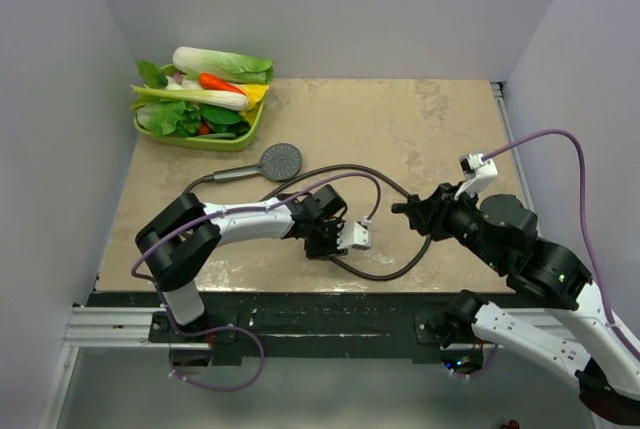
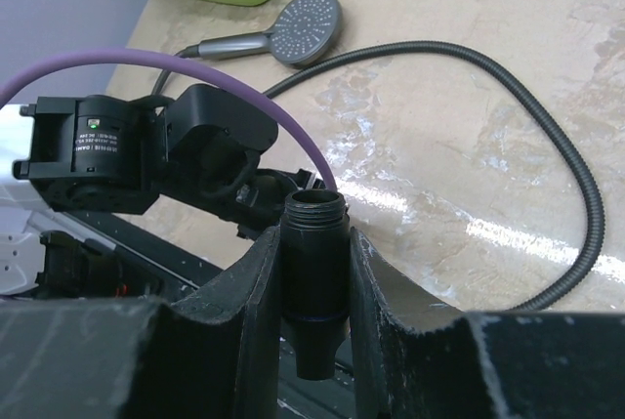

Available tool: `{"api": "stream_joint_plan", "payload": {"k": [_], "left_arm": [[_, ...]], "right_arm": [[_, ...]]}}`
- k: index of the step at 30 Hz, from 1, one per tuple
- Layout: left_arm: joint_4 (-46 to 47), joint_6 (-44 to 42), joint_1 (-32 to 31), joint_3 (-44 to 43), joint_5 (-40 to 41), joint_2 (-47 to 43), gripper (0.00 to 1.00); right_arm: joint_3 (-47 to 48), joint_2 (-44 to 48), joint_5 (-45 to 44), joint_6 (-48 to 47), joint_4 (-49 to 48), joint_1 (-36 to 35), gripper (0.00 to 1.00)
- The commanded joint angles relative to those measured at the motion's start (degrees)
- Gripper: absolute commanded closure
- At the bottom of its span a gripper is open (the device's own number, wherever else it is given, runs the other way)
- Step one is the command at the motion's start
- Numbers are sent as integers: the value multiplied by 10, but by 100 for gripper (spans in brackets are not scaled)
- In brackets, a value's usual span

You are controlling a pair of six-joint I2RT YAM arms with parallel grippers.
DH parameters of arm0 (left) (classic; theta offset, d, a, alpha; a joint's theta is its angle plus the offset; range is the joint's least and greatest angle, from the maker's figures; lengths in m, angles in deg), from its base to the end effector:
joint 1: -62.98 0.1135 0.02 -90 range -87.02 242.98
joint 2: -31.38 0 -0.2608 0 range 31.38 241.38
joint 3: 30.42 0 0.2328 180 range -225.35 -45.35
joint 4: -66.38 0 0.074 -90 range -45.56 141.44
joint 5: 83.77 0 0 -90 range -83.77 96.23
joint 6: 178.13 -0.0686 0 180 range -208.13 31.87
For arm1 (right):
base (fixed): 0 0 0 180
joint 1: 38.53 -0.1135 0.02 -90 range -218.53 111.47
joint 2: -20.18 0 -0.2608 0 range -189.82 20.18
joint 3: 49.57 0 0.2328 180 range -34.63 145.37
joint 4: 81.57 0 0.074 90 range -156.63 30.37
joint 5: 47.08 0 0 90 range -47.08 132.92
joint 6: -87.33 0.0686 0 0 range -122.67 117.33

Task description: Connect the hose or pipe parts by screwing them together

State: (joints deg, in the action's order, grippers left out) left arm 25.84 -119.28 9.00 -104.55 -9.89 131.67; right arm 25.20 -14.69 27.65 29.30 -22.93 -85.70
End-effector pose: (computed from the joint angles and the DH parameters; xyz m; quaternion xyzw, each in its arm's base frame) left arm 0.1792 -0.2788 0.1390 0.6768 0.6951 -0.1742 0.1688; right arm 0.0930 0.0738 0.3669 -0.0298 0.8087 0.2846 0.5139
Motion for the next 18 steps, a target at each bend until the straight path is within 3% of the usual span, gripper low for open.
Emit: {"api": "stream_joint_plan", "payload": {"k": [1, 4, 6, 7, 13, 18], "left_arm": [[29, -10, 13, 29, 50, 0, 64], [33, 0, 38, 26, 75, 10, 75], [28, 12, 77, 17, 78, 16, 96], [25, 24, 108, 14, 77, 17, 100], [-29, 66, 252, -21, 46, 22, 100], [-71, 108, 330, -34, -6, 11, 100]], "right_arm": [[5, 9, 9, 6, -49, 2, 100], [2, 9, 9, 6, -52, 2, 100], [1, 9, 8, 6, -54, 2, 100], [1, 9, 7, 5, -55, 2, 100], [-9, 6, 9, 2, -58, 2, 100], [-44, 0, 31, 8, -76, 2, 100]]}}
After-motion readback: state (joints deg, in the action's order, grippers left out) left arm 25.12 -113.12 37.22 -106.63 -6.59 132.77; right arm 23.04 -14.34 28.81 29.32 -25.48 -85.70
